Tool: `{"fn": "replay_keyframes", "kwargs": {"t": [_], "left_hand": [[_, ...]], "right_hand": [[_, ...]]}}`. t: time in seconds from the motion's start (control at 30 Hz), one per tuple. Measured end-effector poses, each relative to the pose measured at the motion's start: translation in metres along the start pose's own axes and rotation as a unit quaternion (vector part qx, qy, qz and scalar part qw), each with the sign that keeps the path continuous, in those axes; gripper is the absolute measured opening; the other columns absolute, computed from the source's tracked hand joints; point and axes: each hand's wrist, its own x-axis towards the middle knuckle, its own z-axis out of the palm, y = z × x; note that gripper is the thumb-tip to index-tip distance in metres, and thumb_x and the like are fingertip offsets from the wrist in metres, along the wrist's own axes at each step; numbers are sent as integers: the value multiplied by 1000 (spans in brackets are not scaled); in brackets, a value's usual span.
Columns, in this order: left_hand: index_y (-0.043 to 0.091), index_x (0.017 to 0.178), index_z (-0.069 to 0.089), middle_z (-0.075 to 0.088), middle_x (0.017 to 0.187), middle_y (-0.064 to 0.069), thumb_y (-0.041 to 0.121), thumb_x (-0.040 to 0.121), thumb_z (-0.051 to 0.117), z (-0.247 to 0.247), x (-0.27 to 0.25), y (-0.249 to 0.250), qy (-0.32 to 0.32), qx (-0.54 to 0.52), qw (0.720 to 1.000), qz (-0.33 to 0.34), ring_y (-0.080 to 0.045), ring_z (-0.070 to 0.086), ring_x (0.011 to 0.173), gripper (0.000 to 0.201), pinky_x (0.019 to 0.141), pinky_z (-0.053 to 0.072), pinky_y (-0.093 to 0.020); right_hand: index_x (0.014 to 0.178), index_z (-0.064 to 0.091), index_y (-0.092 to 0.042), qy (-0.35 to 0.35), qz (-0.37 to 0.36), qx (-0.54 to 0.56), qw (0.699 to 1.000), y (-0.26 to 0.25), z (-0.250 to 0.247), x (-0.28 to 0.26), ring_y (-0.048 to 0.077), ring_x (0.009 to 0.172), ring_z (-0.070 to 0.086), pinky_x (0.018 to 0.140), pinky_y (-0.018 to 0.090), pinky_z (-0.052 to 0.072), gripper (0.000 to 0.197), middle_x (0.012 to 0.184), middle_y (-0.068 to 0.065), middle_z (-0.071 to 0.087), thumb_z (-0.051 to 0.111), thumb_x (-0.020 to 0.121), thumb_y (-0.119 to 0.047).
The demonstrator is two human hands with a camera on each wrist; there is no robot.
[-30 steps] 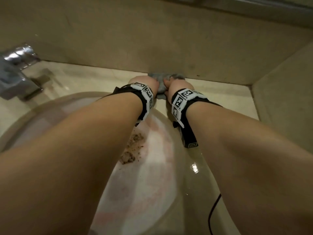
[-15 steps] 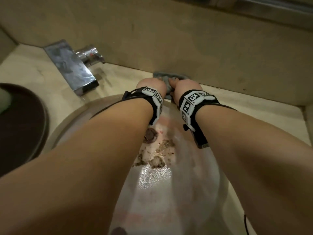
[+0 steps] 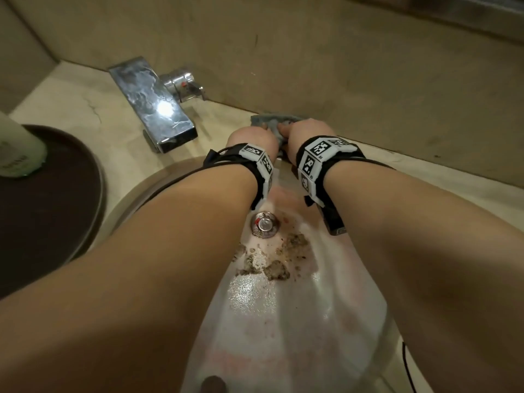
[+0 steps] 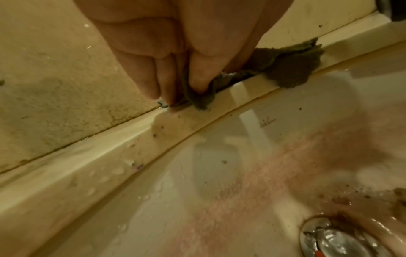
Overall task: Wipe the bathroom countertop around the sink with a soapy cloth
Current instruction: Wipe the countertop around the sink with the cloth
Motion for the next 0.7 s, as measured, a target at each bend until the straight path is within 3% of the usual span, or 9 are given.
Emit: {"fn": "replay_keyframes", "kwargs": {"t": [0.23,0.33,0.43,0.5,0.57,0.63,0.7], "left_hand": [[5,137,48,48,142,-12,7,94,40,1,-11,5,0,11,1000,-19,-28,52,123,43,92,46,-37],[1,128,54,54,134,-15,6,95,42,-5,-19,7,-27,7,999,-38,-30,55,120,35,88,46,-36],[13,122,58,60,124,-12,15,93,48,-15,-20,10,-36,-5,999,-25,-32,61,110,31,88,49,-39],[19,114,59,64,112,-10,15,91,50,-29,-19,17,-34,-2,999,-14,-32,63,102,24,84,51,-38],[16,116,62,65,113,-11,14,93,49,-43,-12,28,-19,5,1000,3,-31,63,103,27,83,50,-37],[14,121,61,64,117,-12,17,95,48,-55,-3,47,-15,9,1000,11,-30,63,106,29,79,48,-35],[14,123,60,63,119,-12,21,97,48,-56,8,66,-21,7,999,24,-29,63,107,29,87,51,-33]], "right_hand": [[141,41,-18,-11,-15,29,999,3,0,-7,30,128,49,99,36,42,46,145,11,45,41,96,-11],[139,46,-17,-16,-9,110,994,3,2,-17,28,128,49,104,33,41,44,144,9,46,45,95,-11],[129,56,-17,40,8,234,971,20,0,-32,23,124,52,89,24,42,36,136,7,54,50,94,-17],[127,58,-15,64,36,257,964,40,-7,-42,22,123,54,79,21,38,35,133,7,56,52,93,-18],[126,59,-15,77,69,244,964,58,-16,-48,25,120,56,83,21,42,36,130,8,58,56,90,-17],[125,60,-17,56,102,171,978,74,-20,-52,29,113,60,93,31,50,42,125,7,62,65,83,-13],[122,62,-19,29,121,119,985,86,-17,-55,30,105,64,91,36,53,44,120,7,65,66,80,-8]]}}
